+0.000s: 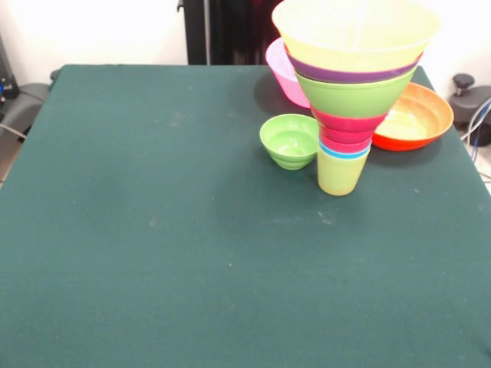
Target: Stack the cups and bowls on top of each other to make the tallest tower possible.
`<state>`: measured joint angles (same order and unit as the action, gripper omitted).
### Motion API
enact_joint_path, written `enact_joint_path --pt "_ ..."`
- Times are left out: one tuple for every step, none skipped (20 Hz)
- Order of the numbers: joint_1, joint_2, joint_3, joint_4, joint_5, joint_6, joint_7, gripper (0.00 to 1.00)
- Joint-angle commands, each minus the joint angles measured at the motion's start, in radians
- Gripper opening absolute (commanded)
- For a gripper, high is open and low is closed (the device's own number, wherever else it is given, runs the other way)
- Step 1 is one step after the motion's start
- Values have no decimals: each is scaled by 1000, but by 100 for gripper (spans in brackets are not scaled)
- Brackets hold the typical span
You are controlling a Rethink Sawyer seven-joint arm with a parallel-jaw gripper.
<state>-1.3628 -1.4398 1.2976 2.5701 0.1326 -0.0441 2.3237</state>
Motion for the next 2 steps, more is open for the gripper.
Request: enact_joint_path --pt "20 15 19 74 -21 105 149 100" --pt "18 17 20 75 -22 104 148 100"
